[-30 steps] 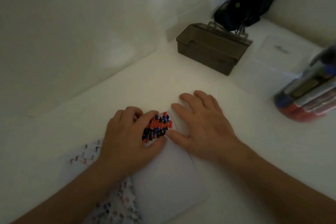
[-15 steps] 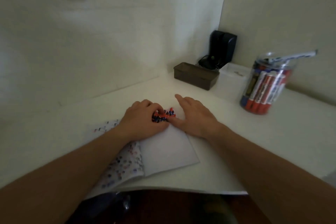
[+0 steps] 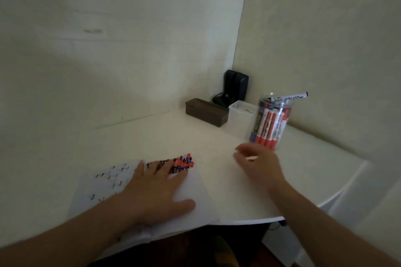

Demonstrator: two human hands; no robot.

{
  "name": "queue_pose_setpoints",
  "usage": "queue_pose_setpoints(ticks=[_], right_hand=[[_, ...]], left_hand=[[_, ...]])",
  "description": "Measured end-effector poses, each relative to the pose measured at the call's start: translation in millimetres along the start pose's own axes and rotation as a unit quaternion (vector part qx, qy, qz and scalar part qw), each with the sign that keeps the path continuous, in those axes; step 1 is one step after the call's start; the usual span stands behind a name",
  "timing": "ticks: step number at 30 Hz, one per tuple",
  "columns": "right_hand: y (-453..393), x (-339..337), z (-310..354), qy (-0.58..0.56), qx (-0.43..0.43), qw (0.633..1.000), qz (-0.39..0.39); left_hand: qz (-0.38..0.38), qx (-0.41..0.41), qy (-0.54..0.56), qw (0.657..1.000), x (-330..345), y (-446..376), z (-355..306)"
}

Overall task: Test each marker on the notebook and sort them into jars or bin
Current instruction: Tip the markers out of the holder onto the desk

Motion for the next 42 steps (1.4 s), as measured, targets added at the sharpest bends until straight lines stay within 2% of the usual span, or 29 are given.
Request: queue_pose_setpoints(ticks=[3, 4, 5, 7, 10, 15, 19, 21, 24, 25, 27, 30, 31, 32, 36, 37, 39, 40, 41, 42], right_hand=[[-15, -42, -30, -0.092, 0.05, 0.972, -0.212], [-23, -53, -39, -0.119, 0.07, 0.957, -0.254], [-35, -62, -51, -0.134, 0.09, 0.951, -0.264], [-57, -67, -60, -0.158, 0.1, 0.963, -0.195], [-84, -57, -62, -0.224, 0.041, 0.969, -0.097], [-91, -53, -67, -0.211, 0.031, 0.965, -0.149], [-65, -59, -62, -0.151, 0.039, 0.979, -0.134], [-45, -58, -46, -0.12, 0.018, 0.987, -0.104], [-31, -52, -6, -0.018, -0.018, 1.0, -0.011], [-33, -47, 11, 0.019, -0.03, 0.999, 0.019], [-43, -30, 44, 0.101, -0.051, 0.991, 0.075], [-70, 10, 85, 0.266, -0.051, 0.944, 0.19], [-78, 24, 94, 0.322, -0.048, 0.92, 0.217], [-87, 38, 103, 0.374, -0.052, 0.895, 0.235], [-118, 79, 140, 0.521, -0.082, 0.81, 0.256], [-126, 85, 149, 0.559, -0.098, 0.787, 0.243], [-137, 98, 169, 0.626, -0.139, 0.738, 0.209], [-140, 105, 180, 0.647, -0.165, 0.719, 0.193], [-143, 111, 189, 0.66, -0.192, 0.703, 0.181], [-146, 118, 198, 0.673, -0.213, 0.687, 0.174]], left_hand=[[-0.033, 0.002, 0.009, 0.999, 6, -2, 5], [-0.05, -0.002, 0.014, 0.999, 3, -6, 10], [-0.063, -0.004, 0.019, 0.998, -2, -13, 15], [-0.07, 0.0, 0.04, 0.997, -13, -32, 28], [-0.057, 0.025, 0.051, 0.997, -23, -57, 41], [-0.056, 0.055, 0.075, 0.994, -30, -68, 56], [-0.056, 0.06, 0.122, 0.989, -44, -92, 76], [-0.069, 0.07, 0.208, 0.973, -56, -96, 80], [-0.101, 0.104, 0.369, 0.918, -75, -92, 80], [-0.118, 0.137, 0.418, 0.89, -82, -90, 78], [-0.108, 0.22, 0.535, 0.809, -91, -85, 76], [-0.027, 0.291, 0.69, 0.662, -89, -81, 85], [-0.008, 0.287, 0.721, 0.63, -86, -80, 93], [-0.007, 0.28, 0.733, 0.62, -82, -79, 101], [-0.064, 0.246, 0.727, 0.638, -53, -83, 133], [-0.088, 0.231, 0.7, 0.67, -47, -82, 140], [-0.121, 0.188, 0.583, 0.781, -37, -75, 149], [-0.139, 0.169, 0.533, 0.817, -34, -71, 151], [-0.154, 0.165, 0.518, 0.826, -31, -70, 154], [-0.163, 0.172, 0.525, 0.818, -30, -69, 156]])
Point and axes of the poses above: each hand's wrist, its own y-axis away from the middle knuckle, its own x-axis out of the palm, z = x × y, the point moved 2 cm from there along -y, towards the middle knuckle, and after that the axes turned 15 degrees about z, right-handed, at the moved point
